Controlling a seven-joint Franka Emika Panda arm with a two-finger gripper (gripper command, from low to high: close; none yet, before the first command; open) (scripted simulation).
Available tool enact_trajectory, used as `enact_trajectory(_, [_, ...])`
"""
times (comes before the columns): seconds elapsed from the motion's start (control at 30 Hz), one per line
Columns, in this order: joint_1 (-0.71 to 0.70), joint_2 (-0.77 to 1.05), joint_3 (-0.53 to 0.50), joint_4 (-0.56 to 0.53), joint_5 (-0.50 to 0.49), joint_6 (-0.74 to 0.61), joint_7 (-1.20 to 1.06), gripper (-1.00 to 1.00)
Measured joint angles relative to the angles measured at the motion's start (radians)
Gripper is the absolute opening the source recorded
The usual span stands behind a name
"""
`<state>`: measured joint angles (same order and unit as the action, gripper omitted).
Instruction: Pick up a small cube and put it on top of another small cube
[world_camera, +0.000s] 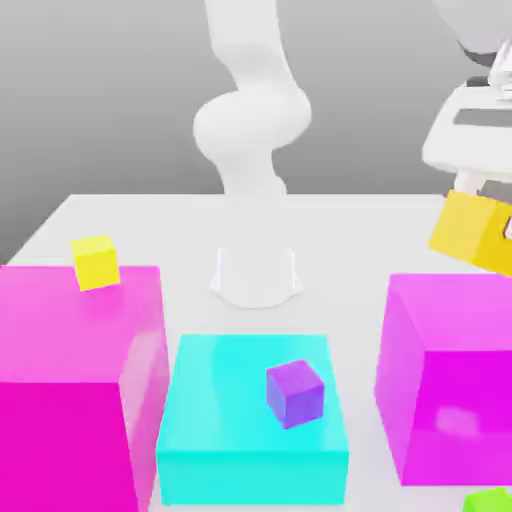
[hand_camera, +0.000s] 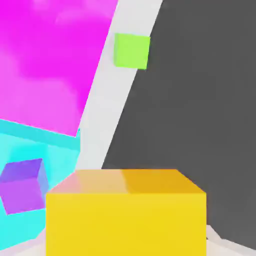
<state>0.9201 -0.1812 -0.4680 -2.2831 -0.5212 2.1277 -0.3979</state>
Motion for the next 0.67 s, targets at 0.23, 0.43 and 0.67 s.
enact_trajectory(0.23, [-0.04,-0.057,-0.157,-0.155,0.126,0.108,-0.285,-1.0])
enact_trajectory(0.43, [-0.055,-0.115,-0.288,-0.279,0.222,0.195,-0.503,-1.0])
enact_trajectory(0.67, [-0.005,0.039,-0.361,-0.338,0.342,0.387,-0.609,1.0])
